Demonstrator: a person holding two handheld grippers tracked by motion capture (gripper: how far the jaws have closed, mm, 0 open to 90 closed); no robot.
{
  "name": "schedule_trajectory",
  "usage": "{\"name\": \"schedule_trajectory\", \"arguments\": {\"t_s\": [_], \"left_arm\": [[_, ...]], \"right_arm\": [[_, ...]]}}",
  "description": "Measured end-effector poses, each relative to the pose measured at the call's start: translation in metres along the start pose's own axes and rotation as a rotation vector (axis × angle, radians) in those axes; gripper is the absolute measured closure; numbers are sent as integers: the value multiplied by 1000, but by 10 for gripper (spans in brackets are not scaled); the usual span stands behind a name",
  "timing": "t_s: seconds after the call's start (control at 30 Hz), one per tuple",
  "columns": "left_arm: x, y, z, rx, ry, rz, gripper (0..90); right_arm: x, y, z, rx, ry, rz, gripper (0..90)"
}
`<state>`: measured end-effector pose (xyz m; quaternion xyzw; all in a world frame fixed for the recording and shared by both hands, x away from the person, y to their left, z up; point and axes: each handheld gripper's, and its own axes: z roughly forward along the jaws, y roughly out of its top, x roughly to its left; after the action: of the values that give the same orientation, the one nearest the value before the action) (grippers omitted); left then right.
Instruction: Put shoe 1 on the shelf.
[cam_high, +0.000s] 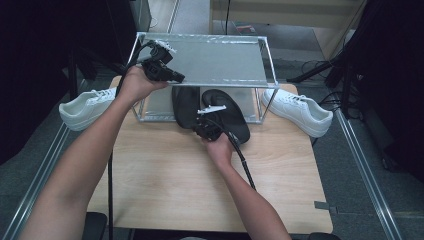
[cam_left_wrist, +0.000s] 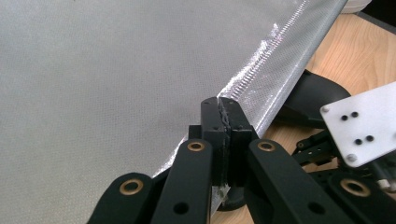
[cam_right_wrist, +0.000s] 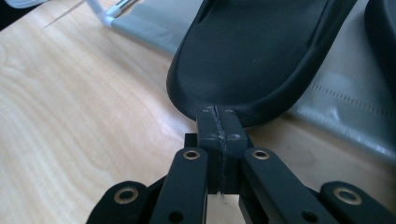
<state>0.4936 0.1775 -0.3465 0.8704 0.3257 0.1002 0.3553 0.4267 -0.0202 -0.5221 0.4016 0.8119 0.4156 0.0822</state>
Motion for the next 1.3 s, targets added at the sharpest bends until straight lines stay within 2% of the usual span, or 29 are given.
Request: {"name": "schedule_trajectory", "arguments": {"t_s": [0.43,0.53,0.63,0.73,0.93,1.23,1.3], "left_arm": [[5,-4,1,-34,-28,-31,900],[5,-5,1,-35,-28,-32,900],[4,-5,1,-35,-27,-32,900],[4,-5,0,-34,-25,-32,900],[5,-5,1,-37,-28,-38,900],[5,-5,1,-39,-30,-39,900],[5,-5,1,-39,-29,-40,900]], "right_arm": [[-2,15,18,8,-19,26,900],[-4,16,20,2,-7,39,900],[-4,15,19,24,-8,47,900],[-4,13,14,10,18,50,900],[-3,8,-3,-3,23,3,900],[-12,-9,-40,-28,43,-4,900],[-13,-11,-43,-29,42,-7,900]]}}
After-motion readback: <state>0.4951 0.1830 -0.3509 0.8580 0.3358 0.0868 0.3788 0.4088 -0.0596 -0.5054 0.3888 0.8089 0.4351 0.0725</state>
